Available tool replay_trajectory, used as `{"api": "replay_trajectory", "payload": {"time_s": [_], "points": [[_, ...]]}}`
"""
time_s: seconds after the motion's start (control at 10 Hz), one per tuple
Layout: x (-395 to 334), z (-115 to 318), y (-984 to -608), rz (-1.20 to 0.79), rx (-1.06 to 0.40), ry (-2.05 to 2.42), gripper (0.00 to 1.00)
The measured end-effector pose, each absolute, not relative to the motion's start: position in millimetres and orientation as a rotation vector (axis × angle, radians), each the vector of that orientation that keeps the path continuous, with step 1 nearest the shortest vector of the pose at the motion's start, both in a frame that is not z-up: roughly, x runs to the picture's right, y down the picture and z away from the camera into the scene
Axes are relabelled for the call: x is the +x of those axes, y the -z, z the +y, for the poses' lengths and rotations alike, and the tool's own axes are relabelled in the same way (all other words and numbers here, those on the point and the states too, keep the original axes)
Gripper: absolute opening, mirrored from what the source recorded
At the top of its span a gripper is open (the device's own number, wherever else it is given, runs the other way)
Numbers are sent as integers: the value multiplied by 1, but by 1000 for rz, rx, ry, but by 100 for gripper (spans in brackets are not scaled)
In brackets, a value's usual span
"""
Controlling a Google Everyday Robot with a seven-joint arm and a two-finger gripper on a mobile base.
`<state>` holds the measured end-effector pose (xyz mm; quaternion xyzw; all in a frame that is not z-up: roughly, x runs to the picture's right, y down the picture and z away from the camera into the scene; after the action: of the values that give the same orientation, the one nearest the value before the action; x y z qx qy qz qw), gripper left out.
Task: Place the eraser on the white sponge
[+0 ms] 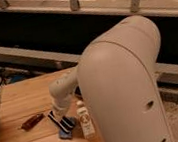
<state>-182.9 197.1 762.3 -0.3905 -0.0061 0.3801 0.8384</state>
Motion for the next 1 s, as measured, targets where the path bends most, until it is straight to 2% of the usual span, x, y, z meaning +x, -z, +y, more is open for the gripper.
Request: {"api": "replay_trajectory", "payload": {"time_s": [0.2, 0.3, 1.0], "points": [[-186, 198, -762, -15, -827, -798, 15], [-186, 199, -762, -14, -827, -796, 9], [-191, 201, -764, -21, -824, -785, 8]]}}
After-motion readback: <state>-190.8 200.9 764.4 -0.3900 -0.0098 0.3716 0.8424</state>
